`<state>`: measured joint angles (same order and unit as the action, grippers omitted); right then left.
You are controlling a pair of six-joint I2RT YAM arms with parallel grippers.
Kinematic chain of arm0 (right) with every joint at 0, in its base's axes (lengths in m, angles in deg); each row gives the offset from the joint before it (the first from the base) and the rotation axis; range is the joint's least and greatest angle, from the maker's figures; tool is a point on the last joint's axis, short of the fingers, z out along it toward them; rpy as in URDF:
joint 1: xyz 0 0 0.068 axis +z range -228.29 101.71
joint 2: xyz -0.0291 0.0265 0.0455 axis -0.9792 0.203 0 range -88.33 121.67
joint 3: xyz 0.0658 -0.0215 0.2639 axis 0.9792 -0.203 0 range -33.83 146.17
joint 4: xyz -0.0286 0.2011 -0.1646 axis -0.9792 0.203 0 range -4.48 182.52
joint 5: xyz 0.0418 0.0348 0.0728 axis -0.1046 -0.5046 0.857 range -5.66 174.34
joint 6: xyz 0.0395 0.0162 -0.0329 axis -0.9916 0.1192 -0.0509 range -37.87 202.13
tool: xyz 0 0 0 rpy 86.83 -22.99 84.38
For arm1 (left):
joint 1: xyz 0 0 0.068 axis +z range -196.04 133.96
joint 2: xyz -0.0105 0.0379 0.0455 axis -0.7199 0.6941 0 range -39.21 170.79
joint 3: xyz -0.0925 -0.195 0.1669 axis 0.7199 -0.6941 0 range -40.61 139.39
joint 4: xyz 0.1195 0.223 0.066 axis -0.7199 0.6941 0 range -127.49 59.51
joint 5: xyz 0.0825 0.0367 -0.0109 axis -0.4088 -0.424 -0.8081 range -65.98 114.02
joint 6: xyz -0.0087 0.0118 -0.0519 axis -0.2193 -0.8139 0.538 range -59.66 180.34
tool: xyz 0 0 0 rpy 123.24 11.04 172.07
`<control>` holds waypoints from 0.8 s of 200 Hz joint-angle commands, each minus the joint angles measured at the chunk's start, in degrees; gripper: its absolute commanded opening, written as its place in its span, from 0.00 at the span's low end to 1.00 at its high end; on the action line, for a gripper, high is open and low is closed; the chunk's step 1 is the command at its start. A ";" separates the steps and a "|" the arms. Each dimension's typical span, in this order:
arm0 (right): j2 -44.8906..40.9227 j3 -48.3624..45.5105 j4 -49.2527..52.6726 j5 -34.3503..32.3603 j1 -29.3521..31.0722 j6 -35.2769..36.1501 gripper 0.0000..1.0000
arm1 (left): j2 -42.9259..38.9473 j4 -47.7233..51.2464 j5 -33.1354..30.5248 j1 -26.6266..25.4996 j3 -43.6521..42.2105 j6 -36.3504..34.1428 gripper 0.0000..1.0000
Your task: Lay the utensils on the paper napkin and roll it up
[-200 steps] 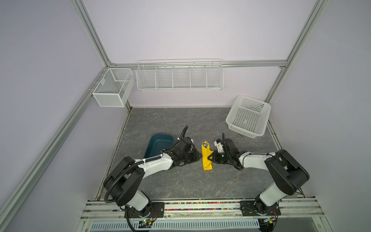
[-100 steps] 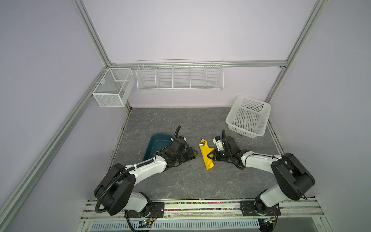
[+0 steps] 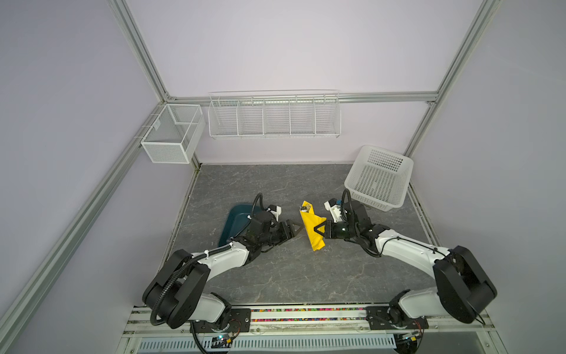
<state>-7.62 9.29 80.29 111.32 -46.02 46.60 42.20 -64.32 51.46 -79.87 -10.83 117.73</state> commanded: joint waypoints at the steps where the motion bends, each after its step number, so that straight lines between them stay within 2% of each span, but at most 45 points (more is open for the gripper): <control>1: -3.07 3.57 -0.13 3.85 -0.47 -0.46 0.10 | 2.74 -25.59 9.32 3.19 -2.26 10.43 0.75; 17: -4.20 5.45 1.00 4.49 -0.52 -0.51 0.10 | 5.92 -35.05 12.24 4.36 -2.09 14.50 0.75; 53: -4.76 9.89 1.81 7.08 -0.64 -1.53 0.10 | 10.06 -45.70 13.87 4.42 -0.12 19.87 0.74; 106: -5.69 11.73 2.13 8.31 -0.72 -1.61 0.10 | 8.09 -45.82 12.90 4.37 1.47 20.11 0.71; 160: -8.63 12.56 1.53 10.55 -0.72 -2.71 0.11 | 5.56 -44.93 13.28 3.43 2.37 18.56 0.74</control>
<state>-13.37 19.52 83.96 119.28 -46.43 44.44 49.91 -106.61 63.75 -75.74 -10.31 136.31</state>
